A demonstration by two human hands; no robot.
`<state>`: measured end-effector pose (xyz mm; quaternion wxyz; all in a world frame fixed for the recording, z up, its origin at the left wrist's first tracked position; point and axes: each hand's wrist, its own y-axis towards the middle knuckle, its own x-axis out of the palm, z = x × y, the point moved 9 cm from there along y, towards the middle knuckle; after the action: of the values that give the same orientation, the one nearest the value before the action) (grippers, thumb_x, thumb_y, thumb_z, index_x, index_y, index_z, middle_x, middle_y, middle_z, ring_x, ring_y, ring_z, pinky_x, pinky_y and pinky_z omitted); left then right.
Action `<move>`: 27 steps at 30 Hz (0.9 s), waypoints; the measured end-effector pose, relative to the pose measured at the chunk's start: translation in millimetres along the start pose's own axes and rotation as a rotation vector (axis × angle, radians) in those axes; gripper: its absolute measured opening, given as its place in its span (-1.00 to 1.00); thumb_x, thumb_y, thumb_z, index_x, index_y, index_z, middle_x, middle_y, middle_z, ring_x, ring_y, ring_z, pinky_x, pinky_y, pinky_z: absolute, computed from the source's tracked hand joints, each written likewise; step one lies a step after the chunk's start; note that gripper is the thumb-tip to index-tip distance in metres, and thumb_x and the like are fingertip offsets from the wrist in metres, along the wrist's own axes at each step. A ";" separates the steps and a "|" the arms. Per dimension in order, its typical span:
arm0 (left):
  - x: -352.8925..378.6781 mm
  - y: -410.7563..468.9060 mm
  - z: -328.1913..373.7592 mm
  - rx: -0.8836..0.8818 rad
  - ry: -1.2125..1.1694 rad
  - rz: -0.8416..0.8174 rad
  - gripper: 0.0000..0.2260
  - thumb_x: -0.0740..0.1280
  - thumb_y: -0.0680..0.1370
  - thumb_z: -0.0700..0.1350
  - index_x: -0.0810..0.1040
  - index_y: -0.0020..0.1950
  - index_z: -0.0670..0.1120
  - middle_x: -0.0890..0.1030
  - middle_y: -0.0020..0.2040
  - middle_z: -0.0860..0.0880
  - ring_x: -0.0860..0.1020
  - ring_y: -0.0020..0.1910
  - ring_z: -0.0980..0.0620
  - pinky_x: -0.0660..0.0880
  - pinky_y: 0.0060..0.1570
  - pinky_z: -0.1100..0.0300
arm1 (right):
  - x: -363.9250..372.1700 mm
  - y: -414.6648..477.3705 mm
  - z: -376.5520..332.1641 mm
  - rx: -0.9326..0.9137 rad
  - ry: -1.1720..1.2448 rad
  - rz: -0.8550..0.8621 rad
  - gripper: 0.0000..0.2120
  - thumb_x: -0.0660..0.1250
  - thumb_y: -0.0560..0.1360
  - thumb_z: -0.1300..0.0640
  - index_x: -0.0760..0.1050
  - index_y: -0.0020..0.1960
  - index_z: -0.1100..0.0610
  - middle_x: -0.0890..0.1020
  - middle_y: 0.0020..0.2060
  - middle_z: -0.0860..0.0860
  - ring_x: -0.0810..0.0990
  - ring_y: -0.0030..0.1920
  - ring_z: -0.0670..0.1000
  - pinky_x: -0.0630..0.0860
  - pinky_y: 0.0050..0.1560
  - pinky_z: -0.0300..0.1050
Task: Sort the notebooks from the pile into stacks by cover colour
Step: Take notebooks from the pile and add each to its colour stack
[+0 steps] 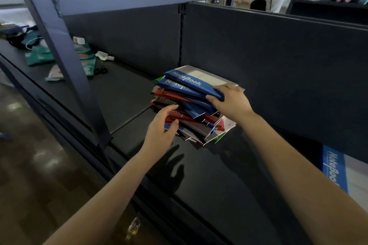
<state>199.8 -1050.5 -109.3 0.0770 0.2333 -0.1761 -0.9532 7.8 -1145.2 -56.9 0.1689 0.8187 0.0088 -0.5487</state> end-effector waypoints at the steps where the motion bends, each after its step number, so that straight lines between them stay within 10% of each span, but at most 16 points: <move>1: -1.0 0.2 0.0 0.004 -0.004 -0.006 -0.65 0.25 0.59 -0.23 0.40 0.38 -0.03 0.48 0.30 0.06 0.41 0.24 0.31 0.31 0.16 0.55 | -0.4 0.0 0.4 0.009 0.017 -0.009 -0.49 0.21 0.55 -0.17 0.38 0.40 0.08 0.46 0.31 0.05 0.42 0.28 0.09 0.41 0.24 -0.02; 27: -27.2 -2.8 11.4 -0.035 -0.183 0.010 -0.64 0.23 0.61 -0.24 0.37 0.25 0.20 0.45 0.25 0.22 0.42 0.30 0.18 0.38 0.35 0.09 | -17.9 -6.5 -22.5 0.042 -0.407 0.115 -0.64 -0.02 0.67 -0.03 0.42 0.22 0.15 0.62 -0.08 0.15 0.60 -0.13 0.20 0.45 -0.22 -0.07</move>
<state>218.2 -1038.3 -89.4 0.0694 0.1432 -0.1668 -0.9731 19.5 -1129.6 -34.9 0.1812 0.6934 -0.0837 -0.6923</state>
